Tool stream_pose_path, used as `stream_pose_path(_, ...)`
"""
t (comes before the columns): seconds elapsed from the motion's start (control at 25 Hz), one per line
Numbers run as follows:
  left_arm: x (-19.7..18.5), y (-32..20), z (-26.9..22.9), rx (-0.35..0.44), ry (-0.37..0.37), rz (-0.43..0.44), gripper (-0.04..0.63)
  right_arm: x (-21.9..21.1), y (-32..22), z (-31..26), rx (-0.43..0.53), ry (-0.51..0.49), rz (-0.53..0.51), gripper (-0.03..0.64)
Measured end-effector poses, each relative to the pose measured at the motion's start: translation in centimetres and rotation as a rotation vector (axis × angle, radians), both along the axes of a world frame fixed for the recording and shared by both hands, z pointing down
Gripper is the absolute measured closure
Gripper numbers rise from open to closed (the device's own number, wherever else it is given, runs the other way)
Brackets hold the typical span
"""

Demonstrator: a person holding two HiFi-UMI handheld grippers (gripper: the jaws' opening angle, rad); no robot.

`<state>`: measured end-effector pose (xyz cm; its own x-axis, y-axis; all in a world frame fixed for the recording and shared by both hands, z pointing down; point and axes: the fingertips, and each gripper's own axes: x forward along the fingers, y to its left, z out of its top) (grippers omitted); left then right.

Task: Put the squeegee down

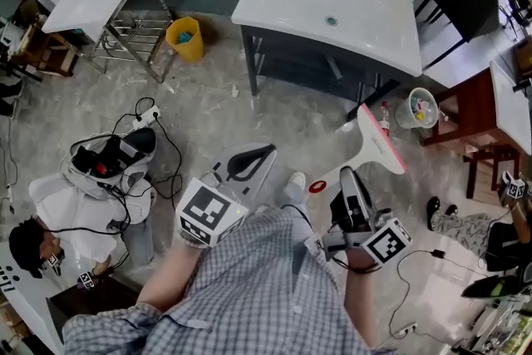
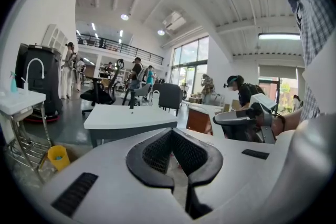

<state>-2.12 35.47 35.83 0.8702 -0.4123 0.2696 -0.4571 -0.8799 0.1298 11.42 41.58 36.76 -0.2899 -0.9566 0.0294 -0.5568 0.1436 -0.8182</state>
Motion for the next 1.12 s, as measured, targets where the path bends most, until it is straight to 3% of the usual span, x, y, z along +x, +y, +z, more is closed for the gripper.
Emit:
stream_pose_path(0.24, 2.5, -3.5, -0.2, -0.019, 0.036, -0.057, 0.591, 2.6, -3.7, 0.7, -0.006, 0.000, -0.046, 0.584)
stream_pose_path(0.4, 4.7, -5.2, -0.1, 0.078, -0.054, -0.048, 0.591, 4.3, -6.3, -0.6, 0.043, 0.049, -0.107, 0.584)
stream_pose_path(0.56, 6.9, -6.7, -0.4, 0.127, -0.081, -0.065, 0.591, 6.2, -8.9, -0.6, 0.036, 0.053, -0.156, 0.584)
stream_pose_path(0.76, 9.2, -8.0, -0.9, 0.110, -0.088, -0.091, 0.591, 8.7, -11.9, -1.2, 0.044, -0.051, -0.163, 0.584)
stream_pose_path(1.12, 11.8, -11.2, -0.5, 0.111, -0.100, -0.153, 0.591, 11.8, -15.2, -0.9, 0.064, -0.059, -0.211, 0.584)
